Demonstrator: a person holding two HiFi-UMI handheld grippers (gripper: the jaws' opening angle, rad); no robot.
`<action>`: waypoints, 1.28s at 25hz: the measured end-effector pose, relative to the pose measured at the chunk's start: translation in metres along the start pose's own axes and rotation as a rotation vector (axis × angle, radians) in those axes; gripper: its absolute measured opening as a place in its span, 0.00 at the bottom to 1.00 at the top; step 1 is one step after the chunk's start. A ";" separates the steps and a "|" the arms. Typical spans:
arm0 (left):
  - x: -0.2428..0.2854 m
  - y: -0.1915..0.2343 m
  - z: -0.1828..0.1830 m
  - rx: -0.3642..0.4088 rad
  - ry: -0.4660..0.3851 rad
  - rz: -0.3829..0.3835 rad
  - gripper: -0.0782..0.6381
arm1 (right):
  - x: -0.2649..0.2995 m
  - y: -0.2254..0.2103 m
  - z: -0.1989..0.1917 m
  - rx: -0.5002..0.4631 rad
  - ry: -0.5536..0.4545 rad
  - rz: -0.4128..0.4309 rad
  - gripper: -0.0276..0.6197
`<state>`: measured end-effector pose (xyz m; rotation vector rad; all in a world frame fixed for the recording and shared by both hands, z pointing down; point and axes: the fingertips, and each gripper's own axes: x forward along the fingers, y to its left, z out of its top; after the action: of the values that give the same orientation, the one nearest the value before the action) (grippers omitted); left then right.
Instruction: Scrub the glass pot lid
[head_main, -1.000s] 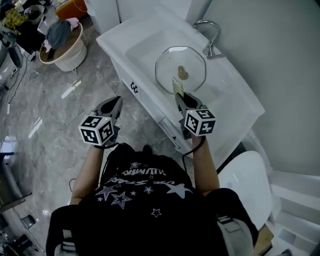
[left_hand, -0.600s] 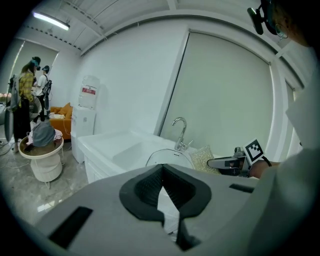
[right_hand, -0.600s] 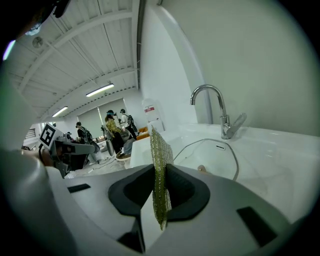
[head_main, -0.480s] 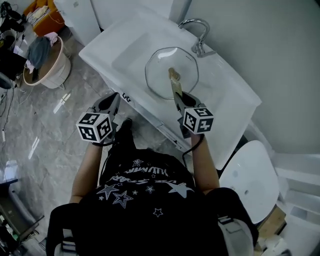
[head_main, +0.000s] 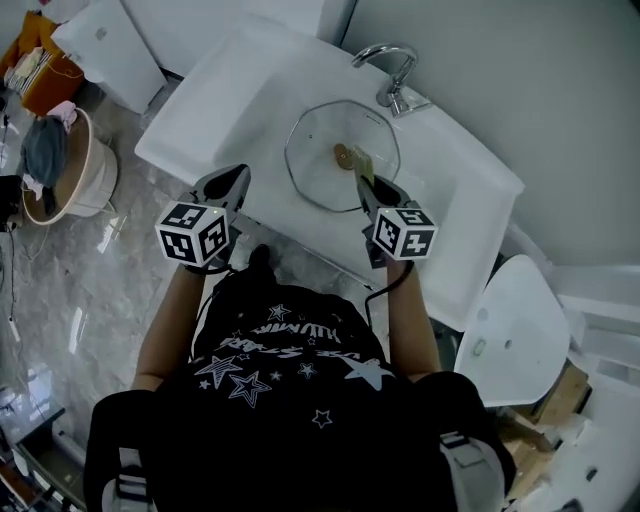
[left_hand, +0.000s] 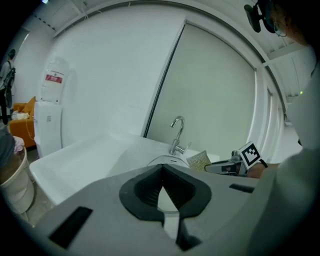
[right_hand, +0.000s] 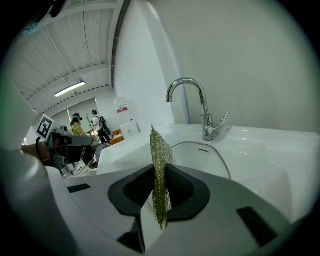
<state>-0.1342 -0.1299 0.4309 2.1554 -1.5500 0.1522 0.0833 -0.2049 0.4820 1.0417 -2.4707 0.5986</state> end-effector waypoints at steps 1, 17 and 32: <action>0.005 0.006 0.004 0.004 0.005 -0.014 0.12 | 0.005 -0.002 0.001 0.008 0.002 -0.016 0.15; 0.073 0.066 0.030 0.049 0.101 -0.202 0.12 | 0.082 -0.031 0.011 -0.089 0.117 -0.310 0.15; 0.114 0.089 0.029 0.047 0.171 -0.295 0.12 | 0.148 -0.064 0.029 -0.308 0.265 -0.479 0.15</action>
<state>-0.1805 -0.2626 0.4738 2.3122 -1.1313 0.2691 0.0296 -0.3450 0.5475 1.2699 -1.9110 0.1817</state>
